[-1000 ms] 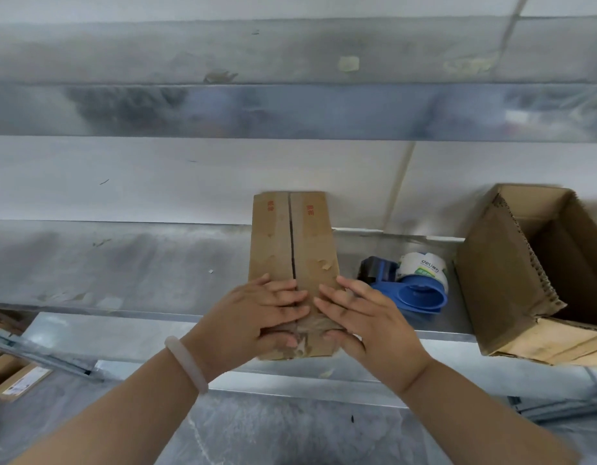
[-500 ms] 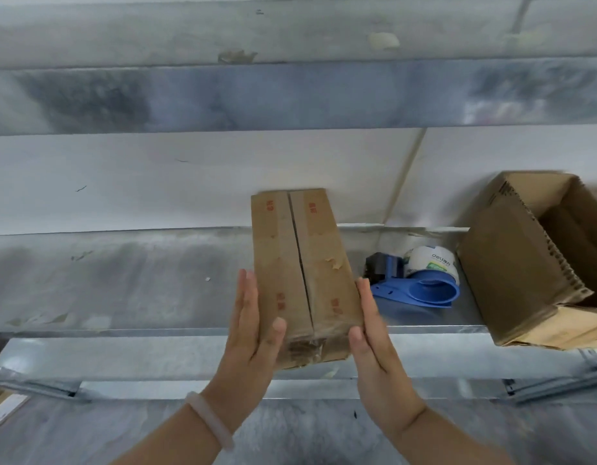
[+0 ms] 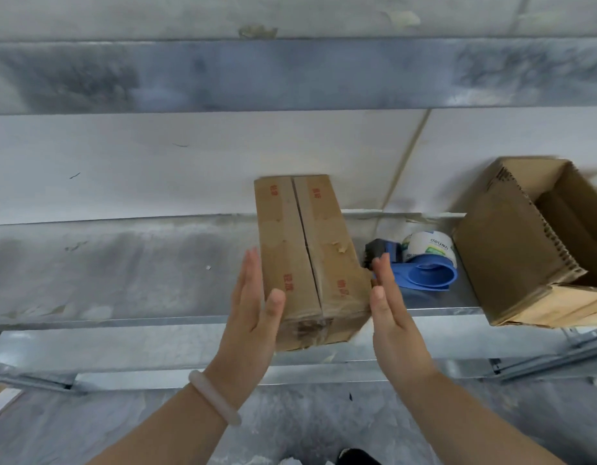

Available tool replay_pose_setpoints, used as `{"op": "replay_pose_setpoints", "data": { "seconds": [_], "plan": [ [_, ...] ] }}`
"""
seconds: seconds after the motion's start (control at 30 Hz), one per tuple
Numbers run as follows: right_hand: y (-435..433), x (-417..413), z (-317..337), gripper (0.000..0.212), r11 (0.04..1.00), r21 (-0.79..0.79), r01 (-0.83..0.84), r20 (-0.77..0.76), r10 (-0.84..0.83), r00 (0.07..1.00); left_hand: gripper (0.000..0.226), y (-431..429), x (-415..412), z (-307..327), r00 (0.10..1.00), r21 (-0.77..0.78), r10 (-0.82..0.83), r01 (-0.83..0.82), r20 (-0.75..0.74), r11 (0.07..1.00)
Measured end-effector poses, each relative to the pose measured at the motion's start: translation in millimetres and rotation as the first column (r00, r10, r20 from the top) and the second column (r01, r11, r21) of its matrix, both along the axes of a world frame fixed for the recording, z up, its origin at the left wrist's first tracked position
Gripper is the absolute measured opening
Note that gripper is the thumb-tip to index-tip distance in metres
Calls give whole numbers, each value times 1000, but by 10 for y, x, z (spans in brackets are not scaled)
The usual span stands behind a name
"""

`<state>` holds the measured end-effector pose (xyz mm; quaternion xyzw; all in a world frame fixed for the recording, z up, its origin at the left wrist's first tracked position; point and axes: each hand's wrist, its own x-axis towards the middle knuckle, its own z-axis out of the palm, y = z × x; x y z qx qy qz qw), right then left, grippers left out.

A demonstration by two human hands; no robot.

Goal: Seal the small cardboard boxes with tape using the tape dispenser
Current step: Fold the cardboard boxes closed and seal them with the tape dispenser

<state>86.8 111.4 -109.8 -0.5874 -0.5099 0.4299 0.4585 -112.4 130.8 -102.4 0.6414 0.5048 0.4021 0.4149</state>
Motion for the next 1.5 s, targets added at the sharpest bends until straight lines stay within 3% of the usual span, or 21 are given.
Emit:
{"op": "replay_pose_setpoints", "data": {
  "seconds": [0.07, 0.1, 0.13, 0.2, 0.33, 0.57, 0.67, 0.77, 0.87, 0.97, 1.1, 1.2, 1.27, 1.33, 1.4, 1.5],
  "plan": [
    [33, 51, 62, 57, 967, 197, -165, 256, 112, 960, 65, 83, -73, -39, 952, 294, -40, 133, -303, 947],
    [78, 91, 32, 59, 918, 266, -293, 437, 156, 886, 62, 135, -86, -54, 908, 385, -36, 213, -417, 898],
    [142, 138, -30, 58, 861, 306, -407, 582, 169, 796, 57, 180, -93, -74, 862, 443, -17, 277, -506, 853],
    [280, 193, -108, 51, 778, 356, -517, 714, 131, 688, 45, 251, -112, -129, 800, 503, 36, 341, -599, 794],
    [422, 233, -88, 43, 706, 397, -586, 746, 124, 654, 35, 339, -171, -168, 757, 555, 80, 398, -648, 730],
    [401, 316, -96, 44, 693, 289, -661, 802, 201, 562, 40, 409, -373, -162, 628, 438, -41, 586, -777, 682],
    [425, 310, -90, 40, 714, 318, -624, 714, 253, 653, 38, 446, -390, -150, 641, 413, -85, 585, -763, 698],
    [396, 326, -81, 33, 775, 369, -512, 522, 283, 805, 31, 446, -388, -148, 752, 438, -144, 516, -643, 736],
    [387, 355, -65, 32, 785, 359, -505, 476, 311, 823, 28, 427, -382, -148, 788, 460, -160, 496, -594, 737],
    [422, 435, -32, 35, 732, 300, -611, 619, 338, 709, 32, 455, -437, -113, 726, 429, -176, 564, -665, 706],
    [436, 620, 5, 48, 653, 161, -740, 836, 309, 454, 38, 510, -517, -86, 606, 350, -215, 673, -766, 651],
    [439, 675, -7, 50, 654, 116, -747, 874, 290, 390, 40, 524, -525, -100, 598, 345, -212, 677, -773, 650],
    [410, 645, -49, 52, 673, 129, -728, 877, 266, 401, 42, 498, -508, -116, 632, 355, -218, 650, -744, 672],
    [317, 571, -99, 54, 727, 162, -668, 849, 243, 470, 46, 407, -471, -160, 700, 371, -211, 580, -682, 726],
    [160, 413, -130, 58, 824, 168, -542, 703, 284, 651, 54, 243, -374, -209, 811, 356, -193, 440, -553, 824],
    [-39, 61, -156, 65, 945, 160, -284, 297, 228, 927, 76, 4, -98, -210, 977, 168, -107, 139, -187, 976]
  ]
}}
